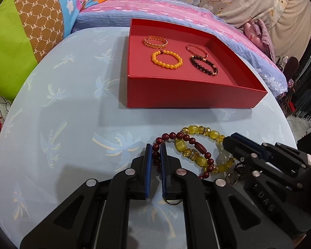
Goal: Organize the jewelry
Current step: 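Grasp and carry the dark red bracelet with left tool while right tool carries the yellow bracelet, then lower both bracelets into the red box and open both tools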
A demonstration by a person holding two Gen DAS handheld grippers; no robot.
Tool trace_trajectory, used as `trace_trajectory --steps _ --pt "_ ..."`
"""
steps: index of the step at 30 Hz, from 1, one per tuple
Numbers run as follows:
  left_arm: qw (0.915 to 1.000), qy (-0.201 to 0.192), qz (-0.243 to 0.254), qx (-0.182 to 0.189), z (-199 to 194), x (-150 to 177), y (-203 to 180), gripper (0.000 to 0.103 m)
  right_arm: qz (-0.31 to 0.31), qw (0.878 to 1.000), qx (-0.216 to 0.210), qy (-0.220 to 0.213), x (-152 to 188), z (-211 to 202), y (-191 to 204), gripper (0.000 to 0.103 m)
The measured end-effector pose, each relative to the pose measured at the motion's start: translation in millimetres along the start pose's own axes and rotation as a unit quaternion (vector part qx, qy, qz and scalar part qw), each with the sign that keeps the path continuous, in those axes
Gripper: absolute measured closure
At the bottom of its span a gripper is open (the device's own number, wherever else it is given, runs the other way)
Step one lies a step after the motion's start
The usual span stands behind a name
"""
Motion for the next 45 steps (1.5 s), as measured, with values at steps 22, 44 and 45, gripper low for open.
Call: trace_trajectory --steps 22,44,45 --pt "0.9936 -0.068 0.046 0.077 -25.8 -118.3 -74.3 0.095 0.023 0.996 0.011 -0.088 -118.3 -40.2 -48.9 0.094" --pt "0.9993 -0.011 0.016 0.031 72.6 -103.1 -26.1 0.095 0.084 0.995 -0.019 -0.049 -140.1 47.0 -58.2 0.102" --pt "0.9995 -0.008 0.017 0.025 74.9 -100.8 -22.8 0.095 0.082 0.995 -0.018 -0.048 -139.5 49.3 -58.1 0.102"
Point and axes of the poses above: each gripper's, at about its wrist camera, not at the fingertips, and z roughly the way its jaws point, y to its left, x to its underside, the point moved 10 cm from there along z, roughly the way its jaws point, and after that the axes turned 13 degrees about -y, right-handed, at the moved point
